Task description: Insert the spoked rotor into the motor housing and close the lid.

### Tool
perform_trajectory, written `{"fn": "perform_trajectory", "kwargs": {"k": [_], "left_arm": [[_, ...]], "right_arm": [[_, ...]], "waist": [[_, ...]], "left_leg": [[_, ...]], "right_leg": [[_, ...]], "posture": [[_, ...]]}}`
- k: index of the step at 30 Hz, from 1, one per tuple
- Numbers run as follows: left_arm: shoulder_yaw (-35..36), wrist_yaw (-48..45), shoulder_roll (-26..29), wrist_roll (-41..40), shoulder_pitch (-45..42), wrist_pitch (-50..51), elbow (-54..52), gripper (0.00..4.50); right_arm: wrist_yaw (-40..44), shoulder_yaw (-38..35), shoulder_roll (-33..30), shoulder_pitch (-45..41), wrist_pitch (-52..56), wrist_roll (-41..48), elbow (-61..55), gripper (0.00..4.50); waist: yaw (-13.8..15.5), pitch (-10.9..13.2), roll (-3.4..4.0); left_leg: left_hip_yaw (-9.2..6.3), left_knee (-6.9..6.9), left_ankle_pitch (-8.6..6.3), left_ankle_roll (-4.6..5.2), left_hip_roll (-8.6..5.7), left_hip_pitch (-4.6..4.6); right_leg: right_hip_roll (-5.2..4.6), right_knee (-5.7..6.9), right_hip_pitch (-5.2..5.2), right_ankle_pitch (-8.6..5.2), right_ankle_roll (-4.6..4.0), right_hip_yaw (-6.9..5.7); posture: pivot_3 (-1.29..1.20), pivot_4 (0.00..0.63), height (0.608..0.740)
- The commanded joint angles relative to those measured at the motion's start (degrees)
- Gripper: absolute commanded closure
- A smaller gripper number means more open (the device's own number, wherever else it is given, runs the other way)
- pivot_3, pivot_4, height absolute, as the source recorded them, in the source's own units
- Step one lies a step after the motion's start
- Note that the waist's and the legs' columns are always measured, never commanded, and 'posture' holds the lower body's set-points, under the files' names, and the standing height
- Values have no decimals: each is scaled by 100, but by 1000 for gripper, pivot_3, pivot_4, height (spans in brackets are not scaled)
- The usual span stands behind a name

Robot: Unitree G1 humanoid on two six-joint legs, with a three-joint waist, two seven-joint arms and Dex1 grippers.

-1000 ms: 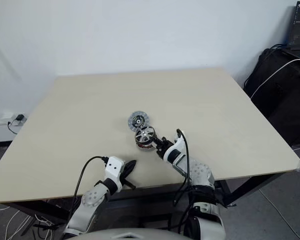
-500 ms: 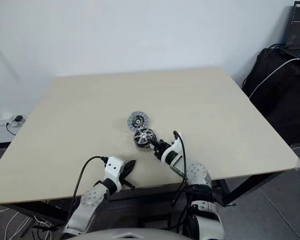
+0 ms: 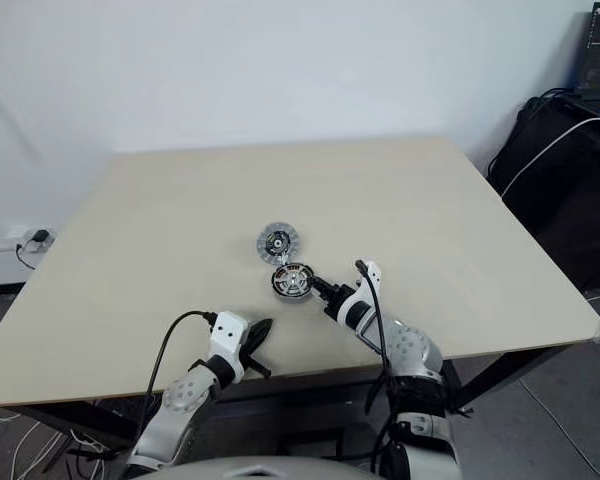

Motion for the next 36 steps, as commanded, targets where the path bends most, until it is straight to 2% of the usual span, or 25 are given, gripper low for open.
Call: {"fn": "perform_trajectory", "kwargs": {"k": [1,6,10,13,15,18,19,20,28,36], "left_arm": [[-14,-26,-19,-59,-71,-82,-195,4500],[-9,-35,-33,-53,-80,-94,-180,4500],[-10,-33,-43,-39,-96,-115,-161,4500],[-12,-34,-48,-31,-109,-125,-147,4500],[-12,-33,-52,-27,-117,-129,-138,4500],[-11,-29,-55,-22,-128,-137,-129,4500],[-10,-27,-57,-20,-130,-139,-127,4500],[-7,-22,-59,-19,-127,-144,-131,4500],[6,40,-89,-23,-76,-176,-160,4500],[-6,132,-110,-7,4,-205,-201,4500]], "right_arm": [[-185,190,-138,41,99,-179,-663,1852],[-354,984,-614,236,-465,-1285,-1406,1852],[-283,1754,-1045,189,-913,-2184,-1571,1852],[-241,2354,-1283,25,-1235,-2883,-1453,2466],[-173,2748,-1358,-161,-1388,-3295,-1218,3063],[-123,3160,-1320,-510,-1594,-3805,-702,4111],[-108,3194,-1273,-592,-1638,-3882,-568,4380],[-81,3240,-1174,-765,-1697,-3959,-334,4468],[148,3266,-616,-1614,-2049,-4304,957,4468],[262,3175,-300,-2071,-2310,-4469,1599,4468]], "waist": [[2,0,0],[2,1,-2],[3,3,-7],[4,6,-13],[1,7,-15],[3,8,-20],[6,8,-21],[8,8,-22],[7,9,-24],[-3,8,-22]], "left_leg": [[0,0,0,0,0,0],[3,3,1,0,0,1],[7,3,1,-1,0,1],[7,4,2,-2,0,2],[8,4,2,-2,0,3],[10,4,3,-4,1,10],[10,4,3,-4,1,11],[10,4,3,-4,1,11],[9,2,3,-4,-1,11],[7,0,3,-6,-1,12]], "right_leg": [[0,0,1,-6,10,0],[1,1,2,-7,12,0],[1,-1,2,-6,14,0],[2,0,2,-6,14,1],[2,0,2,-6,14,1],[5,1,5,-6,14,-1],[6,1,6,-6,14,-2],[6,1,6,-5,13,-3],[6,0,0,13,-18,-1],[7,3,-6,14,-20,0]], "posture": [[0,0,740],[0,0,740],[0,0,740],[0,0,740],[0,0,740],[0,0,740],[0,0,740],[0,0,740],[0,0,740],[0,0,740]]}}
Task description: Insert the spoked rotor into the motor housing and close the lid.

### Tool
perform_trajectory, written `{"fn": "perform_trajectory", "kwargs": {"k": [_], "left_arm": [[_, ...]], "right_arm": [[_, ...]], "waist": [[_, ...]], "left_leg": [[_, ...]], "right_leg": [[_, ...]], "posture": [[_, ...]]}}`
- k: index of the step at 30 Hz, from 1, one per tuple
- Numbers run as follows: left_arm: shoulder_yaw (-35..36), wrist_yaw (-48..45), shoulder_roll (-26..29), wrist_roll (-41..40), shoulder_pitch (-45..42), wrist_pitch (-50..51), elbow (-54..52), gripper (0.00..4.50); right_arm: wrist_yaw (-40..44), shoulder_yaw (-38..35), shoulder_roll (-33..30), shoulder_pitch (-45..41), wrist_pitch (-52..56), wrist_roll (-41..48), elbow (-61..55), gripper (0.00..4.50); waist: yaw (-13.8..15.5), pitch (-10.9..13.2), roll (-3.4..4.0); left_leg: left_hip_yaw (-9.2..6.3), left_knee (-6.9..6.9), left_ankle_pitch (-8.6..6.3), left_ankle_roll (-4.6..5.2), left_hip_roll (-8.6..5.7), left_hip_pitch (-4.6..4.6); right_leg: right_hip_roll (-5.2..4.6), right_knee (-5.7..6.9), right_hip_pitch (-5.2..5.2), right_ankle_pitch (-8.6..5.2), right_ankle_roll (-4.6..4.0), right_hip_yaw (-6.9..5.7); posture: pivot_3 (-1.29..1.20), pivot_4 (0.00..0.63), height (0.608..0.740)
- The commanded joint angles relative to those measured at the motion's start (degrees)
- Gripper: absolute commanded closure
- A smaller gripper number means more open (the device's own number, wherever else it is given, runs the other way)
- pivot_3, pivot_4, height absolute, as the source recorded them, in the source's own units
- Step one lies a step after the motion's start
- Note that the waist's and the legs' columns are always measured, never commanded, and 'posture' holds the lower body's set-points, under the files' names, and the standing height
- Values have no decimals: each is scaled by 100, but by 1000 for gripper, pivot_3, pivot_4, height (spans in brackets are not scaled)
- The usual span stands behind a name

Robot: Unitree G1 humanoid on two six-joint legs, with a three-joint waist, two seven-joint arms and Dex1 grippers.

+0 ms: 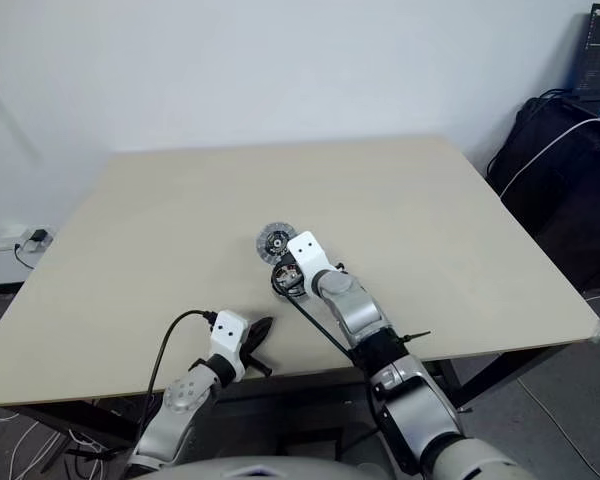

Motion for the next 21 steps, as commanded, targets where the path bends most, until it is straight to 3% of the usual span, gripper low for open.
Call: {"fn": "perform_trajectory", "kwargs": {"k": [1,11,21], "left_arm": [[-6,54,-36,-17,5,-142,-210,4500],[17,161,-39,-32,168,-144,-327,4500],[3,177,-11,-38,203,-131,-372,4500]], "right_arm": [[75,-122,124,-236,-220,-71,79,4468],[248,-137,276,-318,9,-258,1070,4468],[515,-238,173,-307,-28,-256,352,4468]], "waist": [[0,-1,1],[-11,-14,7],[-9,-28,13]], "left_leg": [[0,-1,0,0,0,0],[-1,-1,0,-1,-2,16],[-2,0,1,0,-2,24]], "right_leg": [[0,0,0,0,0,0],[0,2,0,0,-1,0],[0,3,5,1,0,-5]], "posture": [[0,0,740],[0,0,740],[0,0,740]]}}
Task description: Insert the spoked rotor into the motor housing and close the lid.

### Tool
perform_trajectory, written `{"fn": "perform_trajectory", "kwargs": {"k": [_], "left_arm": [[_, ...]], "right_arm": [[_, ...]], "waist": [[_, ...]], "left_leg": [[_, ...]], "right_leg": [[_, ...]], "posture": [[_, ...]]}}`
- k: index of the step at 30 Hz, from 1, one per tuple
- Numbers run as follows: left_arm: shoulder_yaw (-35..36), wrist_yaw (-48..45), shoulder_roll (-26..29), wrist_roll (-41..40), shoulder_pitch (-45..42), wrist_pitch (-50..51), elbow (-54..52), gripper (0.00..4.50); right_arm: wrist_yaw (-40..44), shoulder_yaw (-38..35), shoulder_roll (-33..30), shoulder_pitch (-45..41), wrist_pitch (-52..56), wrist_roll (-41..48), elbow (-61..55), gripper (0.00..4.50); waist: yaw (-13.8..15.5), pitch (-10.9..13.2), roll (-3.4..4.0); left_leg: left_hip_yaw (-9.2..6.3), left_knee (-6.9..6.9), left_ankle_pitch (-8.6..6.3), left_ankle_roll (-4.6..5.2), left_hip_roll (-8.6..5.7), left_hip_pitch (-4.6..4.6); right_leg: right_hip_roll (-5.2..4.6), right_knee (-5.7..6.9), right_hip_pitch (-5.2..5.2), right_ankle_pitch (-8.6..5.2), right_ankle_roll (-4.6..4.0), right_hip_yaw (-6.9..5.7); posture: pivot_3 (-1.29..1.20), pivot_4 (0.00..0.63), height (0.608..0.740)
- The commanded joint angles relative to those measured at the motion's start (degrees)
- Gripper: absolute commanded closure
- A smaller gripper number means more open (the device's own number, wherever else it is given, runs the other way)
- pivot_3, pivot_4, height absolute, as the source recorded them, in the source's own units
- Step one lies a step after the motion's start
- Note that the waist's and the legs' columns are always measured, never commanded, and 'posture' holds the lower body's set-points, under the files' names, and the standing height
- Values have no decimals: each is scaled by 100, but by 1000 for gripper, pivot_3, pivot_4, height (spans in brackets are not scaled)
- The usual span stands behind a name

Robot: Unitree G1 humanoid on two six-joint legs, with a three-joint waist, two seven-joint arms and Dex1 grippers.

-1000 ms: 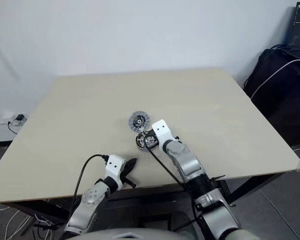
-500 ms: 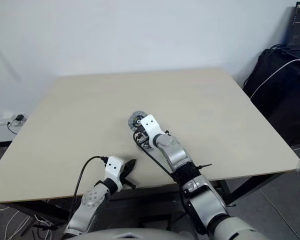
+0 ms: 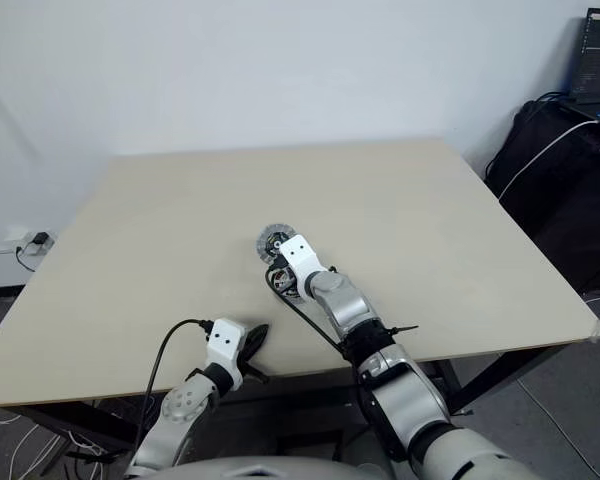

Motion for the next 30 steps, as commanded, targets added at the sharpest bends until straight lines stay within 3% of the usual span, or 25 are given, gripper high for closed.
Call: {"fn": "perform_trajectory", "kwargs": {"k": [1,10,20,23,29,30], "left_arm": [[-2,-9,-8,-37,-47,-112,-334,4500],[-55,80,-59,15,-18,-144,-371,4500],[-56,129,-106,5,-18,-187,-335,4500],[-67,104,-104,1,-50,-191,-304,4500],[-78,98,-111,3,-80,-187,-294,4500],[-79,103,-117,3,-86,-179,-301,4500]], "right_arm": [[149,-74,-81,-10,55,-12,-574,4468],[794,85,-837,262,434,-75,-1831,4468],[2217,959,-1837,282,377,-330,-2586,4468],[2649,1237,-2049,236,402,-388,-2775,3948],[3275,1678,-2358,75,251,-637,-2922,2017],[3360,1710,-2380,28,239,-657,-2917,2017]], "waist": [[2,0,0],[13,1,-1],[18,6,-8],[27,8,-12],[44,14,-22],[44,15,-22]], "left_leg": [[0,0,0,0,-1,-5],[-2,-1,-1,0,-2,-18],[-1,2,0,0,0,-21],[-1,2,0,1,0,-22],[-2,7,-1,1,0,-21],[-3,7,-1,0,0,-21]], "right_leg": [[0,0,-3,0,0,1],[-4,-2,-4,0,-1,5],[-4,-3,5,-15,24,-8],[-6,-5,4,-16,25,-11],[-10,-6,1,-16,26,-18],[-10,-6,1,-16,27,-19]], "posture": [[0,0,740],[0,0,740],[0,0,740],[0,0,740],[0,0,740],[0,0,740]]}}
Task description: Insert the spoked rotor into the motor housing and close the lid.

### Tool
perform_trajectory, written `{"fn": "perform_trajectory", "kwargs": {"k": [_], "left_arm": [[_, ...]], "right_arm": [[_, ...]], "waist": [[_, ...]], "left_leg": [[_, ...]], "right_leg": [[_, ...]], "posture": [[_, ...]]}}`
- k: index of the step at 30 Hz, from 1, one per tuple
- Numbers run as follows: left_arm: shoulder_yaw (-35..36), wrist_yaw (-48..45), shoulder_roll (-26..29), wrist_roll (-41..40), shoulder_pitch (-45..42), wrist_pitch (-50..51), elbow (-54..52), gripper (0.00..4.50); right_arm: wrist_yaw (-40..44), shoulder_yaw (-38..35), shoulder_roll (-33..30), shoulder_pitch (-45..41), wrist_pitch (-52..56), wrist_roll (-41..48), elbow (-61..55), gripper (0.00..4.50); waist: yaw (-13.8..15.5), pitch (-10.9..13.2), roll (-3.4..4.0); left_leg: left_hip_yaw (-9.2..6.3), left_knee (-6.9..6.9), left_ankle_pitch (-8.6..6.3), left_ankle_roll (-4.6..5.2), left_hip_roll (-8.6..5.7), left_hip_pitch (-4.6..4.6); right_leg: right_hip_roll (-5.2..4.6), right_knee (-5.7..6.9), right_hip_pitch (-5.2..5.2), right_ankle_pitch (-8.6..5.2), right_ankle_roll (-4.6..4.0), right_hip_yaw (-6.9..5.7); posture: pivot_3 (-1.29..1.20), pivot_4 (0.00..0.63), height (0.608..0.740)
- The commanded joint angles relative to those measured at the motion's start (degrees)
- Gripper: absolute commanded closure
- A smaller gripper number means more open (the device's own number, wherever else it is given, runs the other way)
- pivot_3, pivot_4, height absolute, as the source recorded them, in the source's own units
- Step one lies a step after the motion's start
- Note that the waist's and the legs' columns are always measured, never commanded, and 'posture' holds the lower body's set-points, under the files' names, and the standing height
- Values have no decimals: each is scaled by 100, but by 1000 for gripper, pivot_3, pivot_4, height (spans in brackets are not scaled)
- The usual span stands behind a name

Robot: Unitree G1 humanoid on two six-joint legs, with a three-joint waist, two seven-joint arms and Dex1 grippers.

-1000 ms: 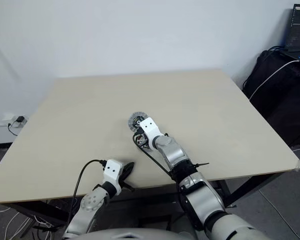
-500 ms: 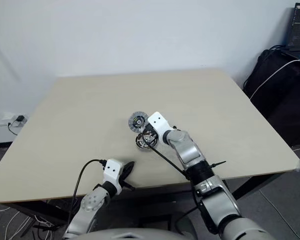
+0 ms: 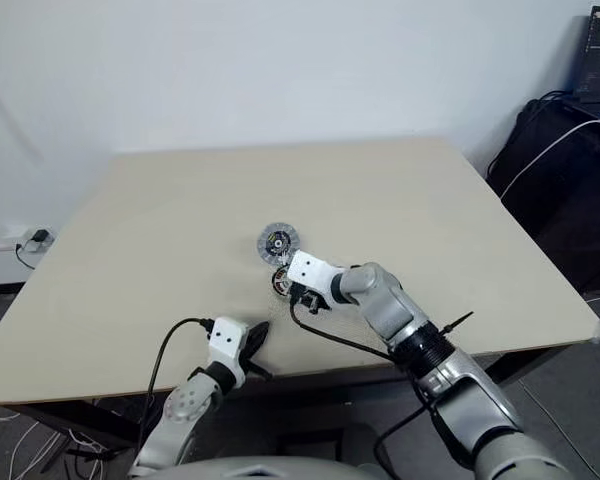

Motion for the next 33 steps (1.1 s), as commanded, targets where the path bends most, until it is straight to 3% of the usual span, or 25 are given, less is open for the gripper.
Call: {"fn": "perform_trajectory", "kwargs": {"k": [1,11,33], "left_arm": [[-29,11,-46,-15,-80,-100,-238,4500],[-79,-22,-109,-16,-103,-100,-163,4500],[-80,-28,-161,-19,-153,-116,-90,4500]], "right_arm": [[351,103,-88,-304,-162,-111,-247,2017],[767,369,-53,-680,-375,-440,265,2017],[674,363,697,-1216,-926,-836,1921,2017]], "waist": [[-3,1,-1],[41,2,-4],[62,1,-2]], "left_leg": [[0,-1,0,0,0,-1],[-7,0,0,-1,0,0],[-8,-2,0,-3,-3,1]], "right_leg": [[0,0,1,0,0,0],[-2,-3,-3,4,-6,-8],[-2,0,-9,17,-29,-10]], "posture": [[0,0,740],[0,0,740],[0,0,740]]}}
